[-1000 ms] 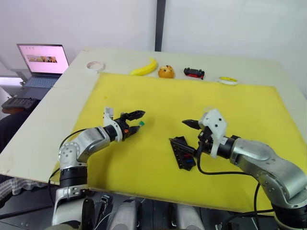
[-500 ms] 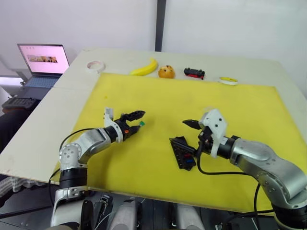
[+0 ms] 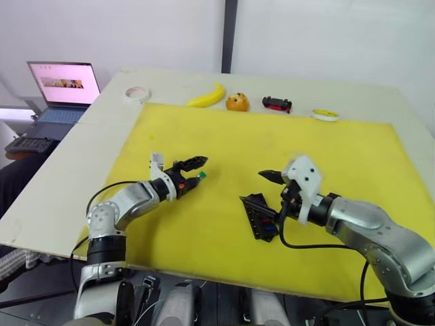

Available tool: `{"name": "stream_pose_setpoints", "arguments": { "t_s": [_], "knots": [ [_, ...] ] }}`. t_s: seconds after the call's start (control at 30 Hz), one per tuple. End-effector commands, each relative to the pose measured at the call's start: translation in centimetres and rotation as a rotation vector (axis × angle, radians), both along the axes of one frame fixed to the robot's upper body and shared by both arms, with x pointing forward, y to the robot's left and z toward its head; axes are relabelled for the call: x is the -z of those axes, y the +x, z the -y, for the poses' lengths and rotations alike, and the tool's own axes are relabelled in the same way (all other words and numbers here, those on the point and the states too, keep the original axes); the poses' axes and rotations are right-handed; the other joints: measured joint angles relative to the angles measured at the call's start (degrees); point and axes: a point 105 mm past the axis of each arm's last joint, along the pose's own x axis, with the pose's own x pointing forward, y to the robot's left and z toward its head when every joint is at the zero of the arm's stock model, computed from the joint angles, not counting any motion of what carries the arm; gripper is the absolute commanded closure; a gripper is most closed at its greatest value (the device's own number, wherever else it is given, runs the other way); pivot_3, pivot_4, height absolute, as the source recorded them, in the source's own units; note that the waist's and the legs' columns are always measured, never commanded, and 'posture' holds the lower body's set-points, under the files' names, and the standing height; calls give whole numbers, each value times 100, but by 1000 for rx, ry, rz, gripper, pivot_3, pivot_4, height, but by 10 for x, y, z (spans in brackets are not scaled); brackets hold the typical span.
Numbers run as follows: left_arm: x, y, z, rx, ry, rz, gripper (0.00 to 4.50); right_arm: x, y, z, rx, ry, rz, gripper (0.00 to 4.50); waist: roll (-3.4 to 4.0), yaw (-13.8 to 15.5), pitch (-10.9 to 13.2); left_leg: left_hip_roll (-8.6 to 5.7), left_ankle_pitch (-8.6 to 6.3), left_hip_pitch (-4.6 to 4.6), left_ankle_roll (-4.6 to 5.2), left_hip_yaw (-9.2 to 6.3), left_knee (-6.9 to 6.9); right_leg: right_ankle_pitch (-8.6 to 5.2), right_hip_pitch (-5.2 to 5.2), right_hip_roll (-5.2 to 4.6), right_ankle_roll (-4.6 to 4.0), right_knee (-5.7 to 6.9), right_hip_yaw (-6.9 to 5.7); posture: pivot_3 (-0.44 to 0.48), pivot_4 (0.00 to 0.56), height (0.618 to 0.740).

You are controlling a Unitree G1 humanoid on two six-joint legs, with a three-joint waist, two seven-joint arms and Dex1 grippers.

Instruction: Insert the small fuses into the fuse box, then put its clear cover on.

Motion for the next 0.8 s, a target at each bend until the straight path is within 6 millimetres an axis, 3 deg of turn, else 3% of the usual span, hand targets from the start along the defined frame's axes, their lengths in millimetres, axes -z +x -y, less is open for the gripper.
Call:
{"name": "stream_pose_setpoints", "arguments": {
  "t_s": [0.03, 0.13, 0.73, 0.8],
  "knots": [
    [10, 1, 5, 3, 8, -34, 258, -12, -3, -2, -10, 7, 51, 9, 0, 29, 0, 0, 0, 0, 0, 0, 0, 0, 0, 0, 0, -1, 0, 0, 150, 740],
    [11, 0, 6, 7, 15, -38, 1348, -12, -3, -2, -9, 6, 50, 0, 0, 74, 0, 0, 0, 0, 0, 0, 0, 0, -1, 0, 0, -4, 0, 0, 150, 740],
    [15, 0, 8, 11, 28, -53, 1348, -11, -4, 1, -7, -2, 46, 0, 0, 98, 0, 0, -4, -2, 6, 1, -6, -1, -2, -4, -1, -11, 0, 0, 150, 740],
    [16, 0, 8, 12, 31, -55, 1933, -11, -4, 1, -7, -3, 46, 0, 0, 98, 0, 0, -5, -2, 7, 1, -6, -1, -2, -4, -1, -12, 0, 0, 150, 740]
  ]
}}
